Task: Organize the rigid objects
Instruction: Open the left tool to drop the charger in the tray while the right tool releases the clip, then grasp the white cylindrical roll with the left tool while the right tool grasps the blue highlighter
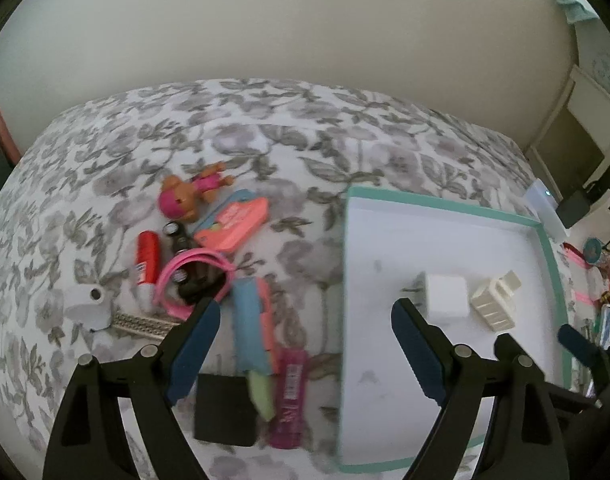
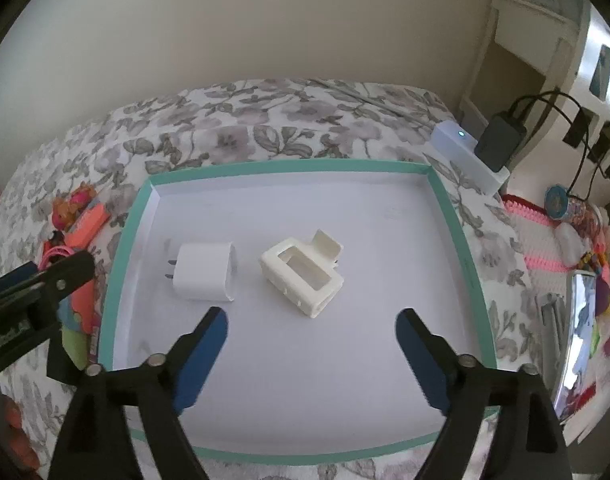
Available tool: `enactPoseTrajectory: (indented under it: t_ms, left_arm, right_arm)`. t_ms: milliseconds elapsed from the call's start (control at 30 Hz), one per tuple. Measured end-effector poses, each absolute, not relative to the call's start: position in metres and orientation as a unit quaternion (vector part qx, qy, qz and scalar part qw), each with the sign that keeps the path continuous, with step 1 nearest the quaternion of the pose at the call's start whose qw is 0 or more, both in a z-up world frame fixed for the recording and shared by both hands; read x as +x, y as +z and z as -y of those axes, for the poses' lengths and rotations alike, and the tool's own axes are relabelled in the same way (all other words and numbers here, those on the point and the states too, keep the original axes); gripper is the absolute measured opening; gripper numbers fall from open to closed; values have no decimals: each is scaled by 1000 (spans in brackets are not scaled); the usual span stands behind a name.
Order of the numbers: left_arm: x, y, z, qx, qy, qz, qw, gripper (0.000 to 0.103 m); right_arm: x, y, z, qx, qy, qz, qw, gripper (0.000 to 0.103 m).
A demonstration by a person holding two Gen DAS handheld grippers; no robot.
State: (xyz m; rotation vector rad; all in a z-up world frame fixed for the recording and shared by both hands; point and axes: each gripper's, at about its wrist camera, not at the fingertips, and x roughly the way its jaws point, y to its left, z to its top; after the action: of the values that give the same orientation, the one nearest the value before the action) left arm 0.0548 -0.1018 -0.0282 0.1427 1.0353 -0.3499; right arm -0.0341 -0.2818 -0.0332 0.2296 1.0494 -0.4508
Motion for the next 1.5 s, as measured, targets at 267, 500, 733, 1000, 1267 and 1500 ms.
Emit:
enactPoseTrajectory:
  t_ms: [267,500,733,1000,1267,1500]
  left_arm:
    - [64,-33,86,67,-156,-502,848,88]
    - [78,-20,62,29,-154,-492,856,98]
    - [102,5,11,-16,-124,-462,878,103]
    - [124,29,-56,-28,-54,-448,892,103]
    - [137,24,-100,-34,-16,-476,878,103]
    - [151,-5,-111,-41,-18,-528,848,103]
  right_arm:
    - [-28,-40,274,117,-214,-497,833,103]
    - [-25,-34,267,113,-217,-481,842,103]
    - [-20,-15,258,150,-197,-436,865,103]
    - [-5,-2,231,154,-162,-413,883,103]
    - [19,8,180,133,-75,-407,901,103]
    - [38,-11,144,120,-32,-438,891,102]
